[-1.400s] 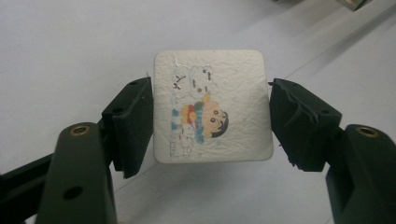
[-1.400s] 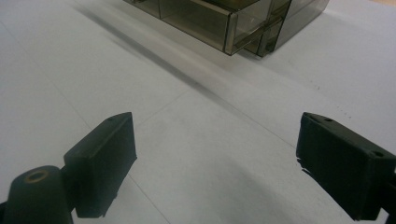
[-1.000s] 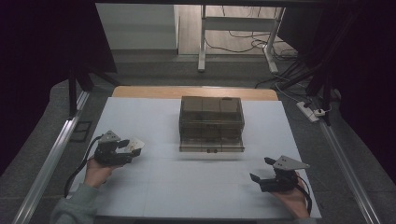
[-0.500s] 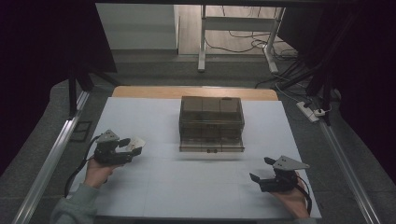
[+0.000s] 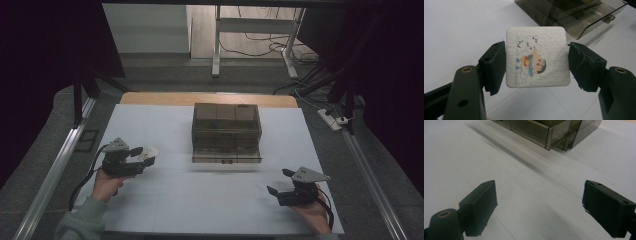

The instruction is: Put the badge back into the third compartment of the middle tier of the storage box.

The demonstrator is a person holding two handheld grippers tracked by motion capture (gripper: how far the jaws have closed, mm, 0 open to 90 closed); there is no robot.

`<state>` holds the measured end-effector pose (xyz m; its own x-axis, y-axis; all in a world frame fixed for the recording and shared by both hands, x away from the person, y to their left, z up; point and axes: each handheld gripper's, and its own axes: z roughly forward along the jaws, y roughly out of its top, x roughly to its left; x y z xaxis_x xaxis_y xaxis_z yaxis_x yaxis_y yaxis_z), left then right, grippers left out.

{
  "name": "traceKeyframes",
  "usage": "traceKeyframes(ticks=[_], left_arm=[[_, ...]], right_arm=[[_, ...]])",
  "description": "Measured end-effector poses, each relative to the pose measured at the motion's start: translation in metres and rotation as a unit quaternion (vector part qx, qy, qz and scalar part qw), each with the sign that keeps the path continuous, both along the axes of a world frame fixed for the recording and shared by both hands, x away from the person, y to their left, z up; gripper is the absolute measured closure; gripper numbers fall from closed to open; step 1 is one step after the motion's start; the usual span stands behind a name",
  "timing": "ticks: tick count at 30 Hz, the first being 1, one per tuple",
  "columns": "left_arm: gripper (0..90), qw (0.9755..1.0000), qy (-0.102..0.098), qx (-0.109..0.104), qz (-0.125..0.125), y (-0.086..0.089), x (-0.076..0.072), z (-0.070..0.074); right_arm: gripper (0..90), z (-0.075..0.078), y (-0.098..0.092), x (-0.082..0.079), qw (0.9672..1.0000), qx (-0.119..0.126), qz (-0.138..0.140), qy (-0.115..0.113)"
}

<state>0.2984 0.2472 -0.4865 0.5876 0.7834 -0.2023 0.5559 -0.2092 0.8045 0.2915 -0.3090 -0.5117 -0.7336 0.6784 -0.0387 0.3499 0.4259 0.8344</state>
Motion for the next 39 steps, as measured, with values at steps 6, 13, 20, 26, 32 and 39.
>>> traceKeyframes(ticks=[6,13,20,26,32,39], left_arm=[[32.9,1.0000,0.001,-0.005,-0.007,-0.004,0.000,0.001],[32.9,0.9998,0.001,-0.010,-0.018,-0.009,0.001,0.002],[32.9,0.9996,0.001,-0.007,-0.025,-0.015,0.002,0.002],[32.9,0.9996,0.001,-0.007,-0.028,-0.017,0.002,0.002],[32.9,0.9994,-0.003,-0.007,-0.032,-0.020,0.002,0.004],[32.9,0.9992,-0.008,-0.005,-0.040,-0.028,0.003,0.008]], right_arm=[[12.5,0.000,0.001,0.000,1.0000,-0.002,0.001,0.001],[12.5,0.000,0.001,0.000,1.0000,0.000,0.002,-0.001],[12.5,0.000,0.001,0.000,1.0000,-0.003,0.002,-0.001],[12.6,0.000,0.001,0.000,1.0000,-0.003,0.003,-0.001],[12.6,0.000,0.001,0.000,1.0000,-0.004,0.003,0.000],[12.8,0.000,0.001,-0.001,1.0000,-0.005,0.001,-0.002]])
